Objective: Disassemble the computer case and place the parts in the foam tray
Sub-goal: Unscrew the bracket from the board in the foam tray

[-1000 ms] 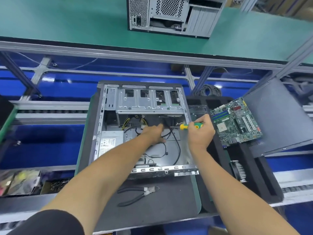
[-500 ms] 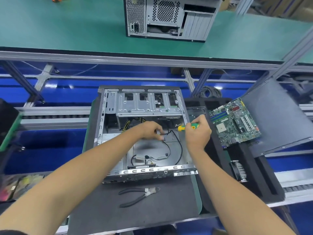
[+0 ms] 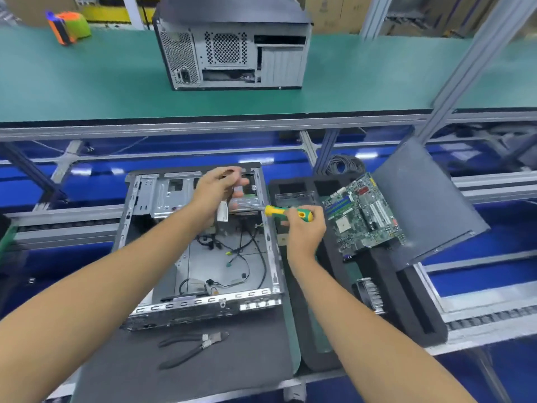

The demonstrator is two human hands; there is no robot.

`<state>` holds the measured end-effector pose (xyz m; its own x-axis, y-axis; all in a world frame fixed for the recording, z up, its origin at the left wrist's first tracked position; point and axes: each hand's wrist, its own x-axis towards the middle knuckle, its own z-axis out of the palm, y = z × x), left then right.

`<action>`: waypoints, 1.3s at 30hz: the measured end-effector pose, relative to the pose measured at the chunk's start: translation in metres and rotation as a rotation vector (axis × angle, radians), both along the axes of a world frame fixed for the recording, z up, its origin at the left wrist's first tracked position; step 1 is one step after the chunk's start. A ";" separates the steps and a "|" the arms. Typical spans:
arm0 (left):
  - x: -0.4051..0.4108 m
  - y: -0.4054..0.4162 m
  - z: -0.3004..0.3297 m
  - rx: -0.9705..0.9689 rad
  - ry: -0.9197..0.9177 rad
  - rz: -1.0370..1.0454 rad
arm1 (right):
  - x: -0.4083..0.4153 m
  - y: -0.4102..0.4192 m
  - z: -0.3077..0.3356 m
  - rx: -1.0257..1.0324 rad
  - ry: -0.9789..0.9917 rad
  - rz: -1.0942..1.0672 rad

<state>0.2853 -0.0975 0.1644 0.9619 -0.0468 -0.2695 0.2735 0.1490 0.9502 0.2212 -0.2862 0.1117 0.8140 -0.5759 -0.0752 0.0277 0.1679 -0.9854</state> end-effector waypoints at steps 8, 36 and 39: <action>-0.008 -0.148 -0.012 -0.054 0.402 -0.081 | 0.042 -0.136 0.013 0.298 0.117 -0.191; -0.057 -0.291 -0.147 1.405 -0.185 -1.137 | 0.052 -0.225 -0.007 -0.789 0.230 0.123; -0.065 -0.301 -0.124 1.360 -0.145 -1.078 | 0.053 -0.217 0.002 -0.758 0.172 0.126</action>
<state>0.2201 -0.3984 0.0408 0.6725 -0.4612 -0.5789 -0.3871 -0.8858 0.2560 0.2744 -0.5035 0.1132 0.8894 -0.4243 0.1703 -0.1098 -0.5599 -0.8213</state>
